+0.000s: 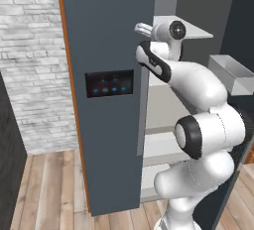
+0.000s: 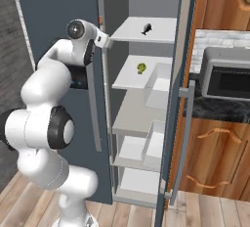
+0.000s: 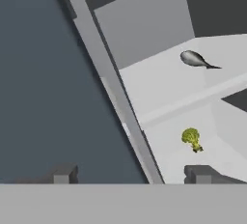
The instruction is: Pick up the frozen fish from the freezer, place it on any shelf in the fridge, and close the fridge and freezer doors when done.
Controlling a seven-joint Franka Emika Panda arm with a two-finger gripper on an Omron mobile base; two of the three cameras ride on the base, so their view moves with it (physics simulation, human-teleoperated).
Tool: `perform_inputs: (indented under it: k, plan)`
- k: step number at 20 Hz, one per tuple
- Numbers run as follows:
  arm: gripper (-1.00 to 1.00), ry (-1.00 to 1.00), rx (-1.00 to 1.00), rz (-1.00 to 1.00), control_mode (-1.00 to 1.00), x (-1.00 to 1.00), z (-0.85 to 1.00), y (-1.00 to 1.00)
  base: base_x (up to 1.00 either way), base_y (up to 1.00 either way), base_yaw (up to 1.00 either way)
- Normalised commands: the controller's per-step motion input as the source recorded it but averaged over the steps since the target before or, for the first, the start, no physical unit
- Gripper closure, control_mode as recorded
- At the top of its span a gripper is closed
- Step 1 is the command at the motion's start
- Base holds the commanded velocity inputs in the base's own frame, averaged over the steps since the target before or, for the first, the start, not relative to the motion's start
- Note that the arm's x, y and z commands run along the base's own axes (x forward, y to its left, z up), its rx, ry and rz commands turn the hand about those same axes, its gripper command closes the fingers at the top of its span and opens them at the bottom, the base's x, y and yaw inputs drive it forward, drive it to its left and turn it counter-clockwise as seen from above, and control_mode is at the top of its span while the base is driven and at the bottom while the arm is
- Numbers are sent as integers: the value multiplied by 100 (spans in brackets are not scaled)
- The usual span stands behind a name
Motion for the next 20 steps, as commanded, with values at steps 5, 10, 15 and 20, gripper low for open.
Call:
perform_inputs:
  k: [5,10,15,20]
  plan:
    - [-100,0,3,11,-100,-98,97,-25,0,0,0]
    - [-100,5,1,8,-100,-100,35,-63,0,0,0]
    - [-100,16,-3,5,-100,-100,-16,-58,0,0,0]
    - [-100,24,-13,4,-100,-100,-26,-18,0,0,0]
